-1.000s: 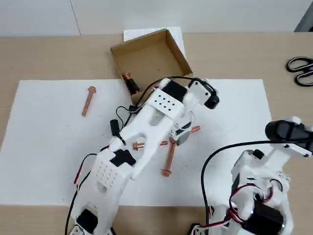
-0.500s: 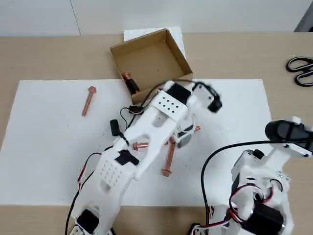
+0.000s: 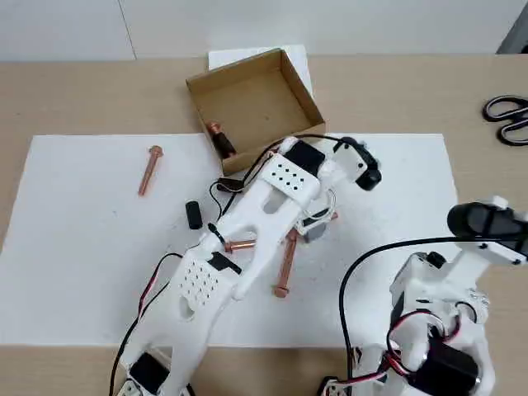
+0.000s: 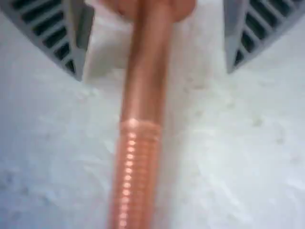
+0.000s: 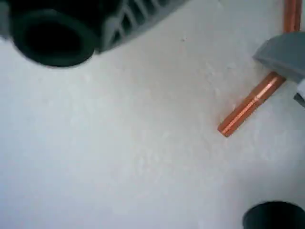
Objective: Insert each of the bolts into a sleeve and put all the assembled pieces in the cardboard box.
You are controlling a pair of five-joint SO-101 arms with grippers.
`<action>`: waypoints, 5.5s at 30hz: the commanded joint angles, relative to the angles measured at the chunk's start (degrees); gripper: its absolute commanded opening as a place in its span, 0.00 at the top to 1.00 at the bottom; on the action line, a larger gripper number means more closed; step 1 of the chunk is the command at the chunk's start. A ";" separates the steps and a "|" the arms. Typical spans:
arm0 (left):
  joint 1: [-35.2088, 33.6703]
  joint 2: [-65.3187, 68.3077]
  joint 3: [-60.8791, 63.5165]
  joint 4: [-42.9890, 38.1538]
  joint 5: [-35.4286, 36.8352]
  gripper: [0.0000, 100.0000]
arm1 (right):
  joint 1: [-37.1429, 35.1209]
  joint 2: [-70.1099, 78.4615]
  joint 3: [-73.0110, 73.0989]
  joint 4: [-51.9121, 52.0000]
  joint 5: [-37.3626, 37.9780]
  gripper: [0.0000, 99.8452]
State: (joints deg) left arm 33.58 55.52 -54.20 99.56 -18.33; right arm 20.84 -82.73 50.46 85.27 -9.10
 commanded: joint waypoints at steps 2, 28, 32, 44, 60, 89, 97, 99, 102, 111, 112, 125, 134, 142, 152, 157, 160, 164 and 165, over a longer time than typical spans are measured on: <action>0.35 0.18 -3.21 0.79 -0.79 0.81 | 0.31 -0.31 -0.35 -0.48 0.09 1.00; 0.35 -12.48 -3.12 0.88 -0.79 1.00 | 0.31 -0.31 -0.35 -0.48 0.09 1.00; 0.35 -14.59 -3.74 0.70 0.62 1.00 | 0.31 -0.31 -0.35 -0.48 0.09 1.00; -16.00 -17.23 -18.86 -7.38 74.11 0.99 | 0.31 -0.31 -0.35 -0.48 0.09 1.00; -28.84 -18.99 -3.12 0.79 118.42 0.99 | 0.04 -0.31 -0.26 -0.48 0.09 1.00; -42.11 -11.96 23.52 -3.08 115.08 0.99 | -0.04 -0.31 -0.09 -1.54 0.09 1.00; -42.02 -11.25 19.82 0.79 108.75 0.79 | -0.04 -0.31 -0.09 -1.63 0.09 1.00; -41.93 -11.43 19.74 0.79 108.75 0.73 | -0.04 -0.31 -0.09 -1.63 0.09 1.00; -41.93 -11.52 19.47 0.79 108.75 0.67 | -0.04 -0.31 -0.09 -1.63 0.09 1.00; -37.54 -11.69 18.15 0.88 108.66 0.66 | 0.13 -0.31 -0.09 -1.36 0.09 1.00; -37.01 -11.69 17.54 0.88 108.66 0.66 | 0.13 -0.31 -0.09 -1.27 0.09 1.00; -29.54 -27.96 10.24 0.88 100.66 0.66 | 0.22 -0.31 -0.09 -1.19 0.09 1.00; -25.23 -41.41 14.73 0.88 51.08 0.66 | 0.22 -0.31 -0.09 -1.36 0.09 1.00; -32.09 -44.13 23.52 0.88 17.58 0.67 | 0.22 -0.31 -0.09 -1.54 0.09 1.00; -35.34 -43.25 33.01 0.79 -16.00 0.67 | 0.22 -0.31 -0.09 -1.45 0.09 1.00; -37.19 -42.81 30.20 -1.32 -22.33 0.67 | 0.22 -0.31 -0.09 -1.36 0.09 1.00; -38.07 -42.73 28.53 -1.49 -26.11 0.67 | 0.22 -0.31 -0.09 -1.36 0.09 1.00; -37.98 -42.20 28.44 -1.32 -35.52 0.67 | 0.04 -0.31 -0.09 -1.54 0.18 1.00; -37.98 -41.58 28.35 -1.49 -36.13 0.67 | 0.04 -0.31 -0.09 -1.54 0.18 1.00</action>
State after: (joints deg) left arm -4.13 13.85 -23.43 98.77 -51.47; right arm 20.84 -82.73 50.64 85.10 -9.10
